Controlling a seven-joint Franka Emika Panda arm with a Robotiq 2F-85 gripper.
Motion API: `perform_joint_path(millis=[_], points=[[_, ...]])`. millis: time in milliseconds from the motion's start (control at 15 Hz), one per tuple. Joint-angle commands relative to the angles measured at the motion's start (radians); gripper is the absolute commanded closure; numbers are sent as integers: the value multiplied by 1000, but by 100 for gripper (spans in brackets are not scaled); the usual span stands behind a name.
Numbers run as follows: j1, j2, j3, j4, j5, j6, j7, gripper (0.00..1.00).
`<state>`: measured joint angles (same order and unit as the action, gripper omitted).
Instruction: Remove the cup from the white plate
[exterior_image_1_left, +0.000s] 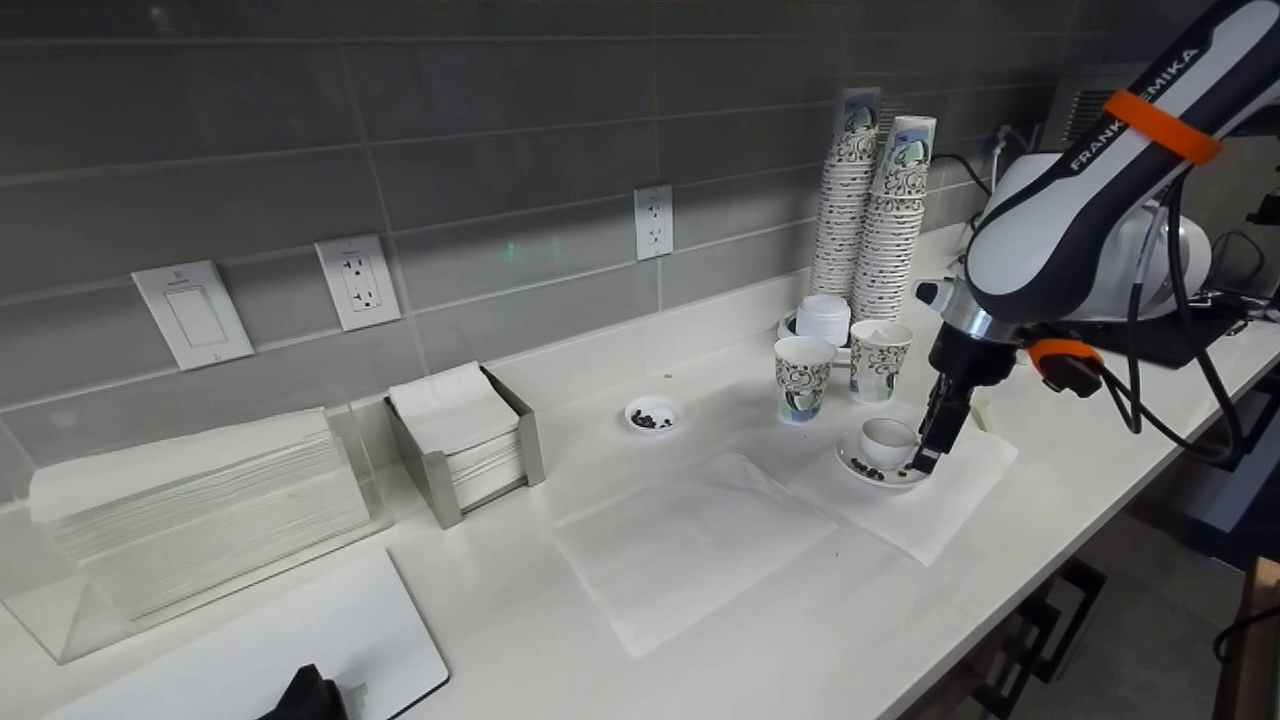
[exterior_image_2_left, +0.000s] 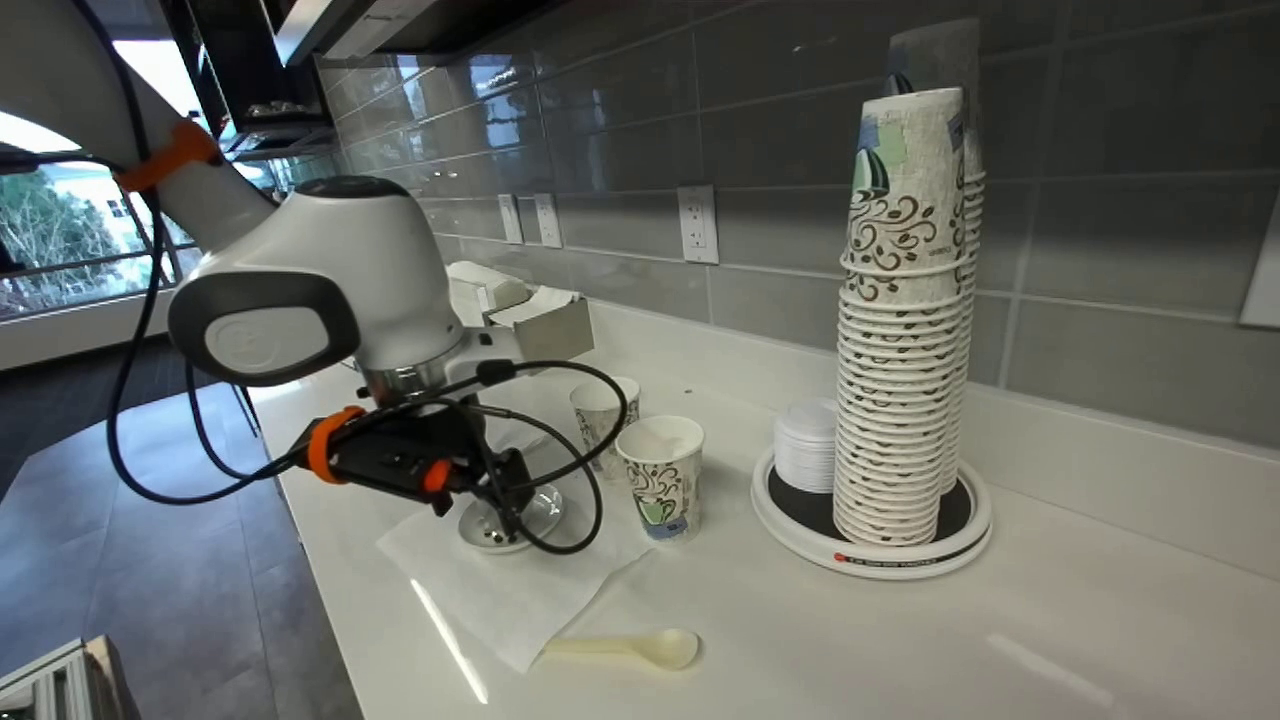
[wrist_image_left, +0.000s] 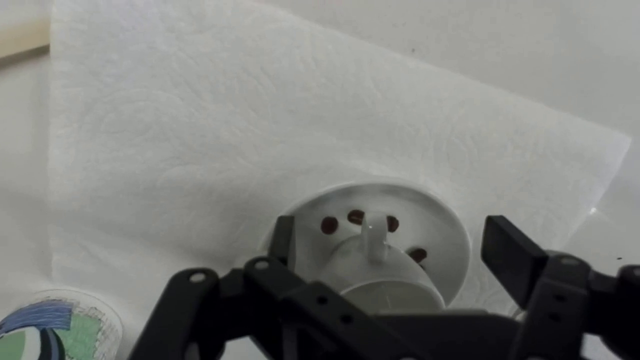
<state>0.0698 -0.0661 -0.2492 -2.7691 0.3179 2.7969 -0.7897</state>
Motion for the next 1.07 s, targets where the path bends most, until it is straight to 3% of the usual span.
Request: perform_joint_path(millis=[0, 67, 133, 333, 533, 600, 667, 800, 867, 1000], points=[[8, 20, 7, 0, 43, 35, 1, 15], [8, 22, 7, 0, 48, 37, -1, 24], [8, 25, 8, 0, 52, 43, -1, 22], [10, 27, 9, 0, 67, 54, -4, 27], [9, 30, 10, 0, 71, 62, -1, 43], [9, 30, 10, 0, 71, 62, -1, 43], [9, 30, 10, 0, 71, 62, 1, 54], [10, 29, 11, 0, 74, 61, -1, 55], [11, 29, 11, 0, 76, 61, -3, 64], [12, 30, 12, 0, 79, 61, -3, 71]])
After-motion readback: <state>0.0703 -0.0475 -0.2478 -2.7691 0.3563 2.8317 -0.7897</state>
